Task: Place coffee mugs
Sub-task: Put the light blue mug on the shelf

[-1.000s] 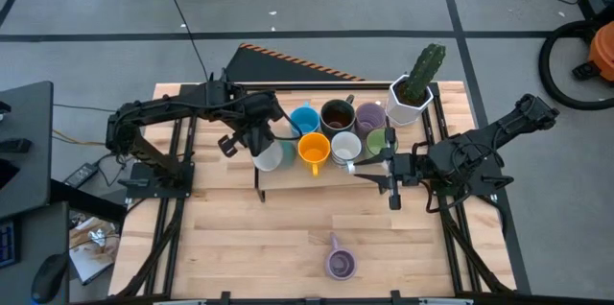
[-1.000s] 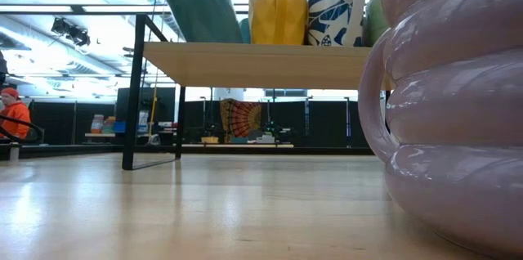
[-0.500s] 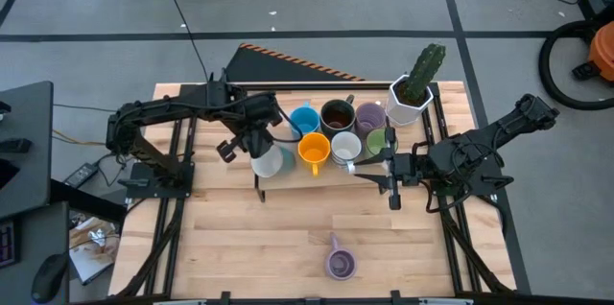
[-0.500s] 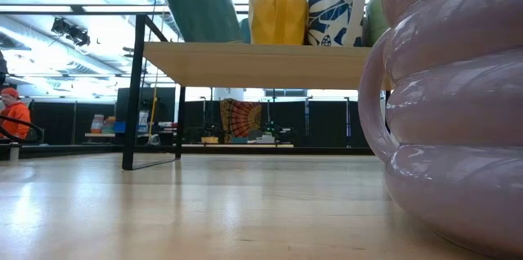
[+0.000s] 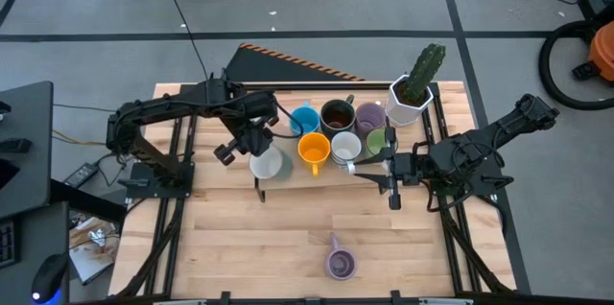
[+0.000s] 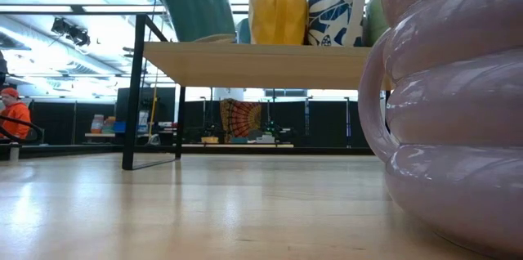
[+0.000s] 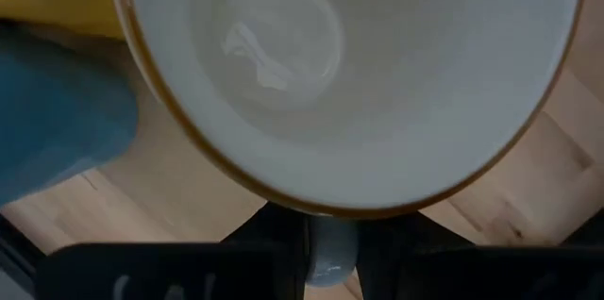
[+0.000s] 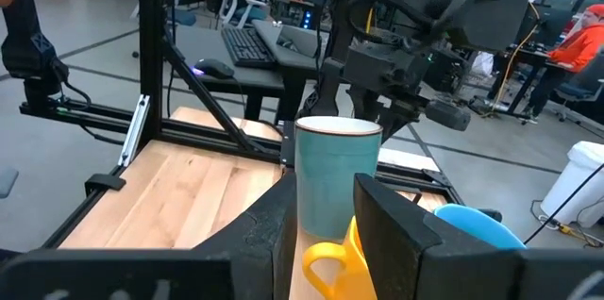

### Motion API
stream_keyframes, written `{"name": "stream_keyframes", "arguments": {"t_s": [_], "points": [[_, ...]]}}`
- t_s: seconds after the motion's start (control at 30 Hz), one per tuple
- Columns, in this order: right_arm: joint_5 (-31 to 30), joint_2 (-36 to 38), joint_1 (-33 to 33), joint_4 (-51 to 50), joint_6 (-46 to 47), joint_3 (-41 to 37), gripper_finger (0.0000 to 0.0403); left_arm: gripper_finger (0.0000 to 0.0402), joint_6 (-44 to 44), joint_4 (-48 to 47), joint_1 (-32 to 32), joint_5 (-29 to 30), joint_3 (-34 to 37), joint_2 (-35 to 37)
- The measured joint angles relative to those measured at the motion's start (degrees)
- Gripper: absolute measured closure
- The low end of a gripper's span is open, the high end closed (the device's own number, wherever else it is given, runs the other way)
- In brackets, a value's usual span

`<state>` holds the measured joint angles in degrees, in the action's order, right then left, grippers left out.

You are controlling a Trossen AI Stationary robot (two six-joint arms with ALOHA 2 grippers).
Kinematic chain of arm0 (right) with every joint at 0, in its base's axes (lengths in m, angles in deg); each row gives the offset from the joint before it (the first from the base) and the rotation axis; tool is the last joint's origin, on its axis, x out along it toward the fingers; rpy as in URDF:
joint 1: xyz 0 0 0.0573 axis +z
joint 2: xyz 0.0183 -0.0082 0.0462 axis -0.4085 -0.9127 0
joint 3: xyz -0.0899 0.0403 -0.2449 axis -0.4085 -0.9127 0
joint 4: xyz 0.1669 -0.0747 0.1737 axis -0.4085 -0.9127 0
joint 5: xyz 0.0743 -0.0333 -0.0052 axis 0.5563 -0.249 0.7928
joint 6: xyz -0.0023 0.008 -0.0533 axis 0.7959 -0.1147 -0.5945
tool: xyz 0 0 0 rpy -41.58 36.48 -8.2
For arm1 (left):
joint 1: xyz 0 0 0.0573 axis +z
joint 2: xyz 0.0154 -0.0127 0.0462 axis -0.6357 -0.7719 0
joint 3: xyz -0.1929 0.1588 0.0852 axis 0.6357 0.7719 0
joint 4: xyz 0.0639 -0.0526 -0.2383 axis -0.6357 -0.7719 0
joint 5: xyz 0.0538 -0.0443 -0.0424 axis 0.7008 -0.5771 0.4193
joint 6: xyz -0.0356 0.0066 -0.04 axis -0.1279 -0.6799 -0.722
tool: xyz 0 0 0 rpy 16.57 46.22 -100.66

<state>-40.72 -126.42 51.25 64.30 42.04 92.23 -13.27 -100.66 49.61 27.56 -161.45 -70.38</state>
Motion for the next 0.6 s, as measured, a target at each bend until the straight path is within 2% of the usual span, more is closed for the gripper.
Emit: {"name": "stream_keyframes", "arguments": {"t_s": [0.3, 0.6], "points": [[0.0, -0.01, 0.0, 0.89, -1.06, 0.0, 0.029, 0.034, -1.48, -0.49, 0.95, -0.52, -0.37, -0.02], [-0.46, -0.02, -0.24, 1.21, -1.28, 0.0, 0.029, 0.034, -4.37, -8.69, 0.95, 0.5, -11.97, -4.2]]}}
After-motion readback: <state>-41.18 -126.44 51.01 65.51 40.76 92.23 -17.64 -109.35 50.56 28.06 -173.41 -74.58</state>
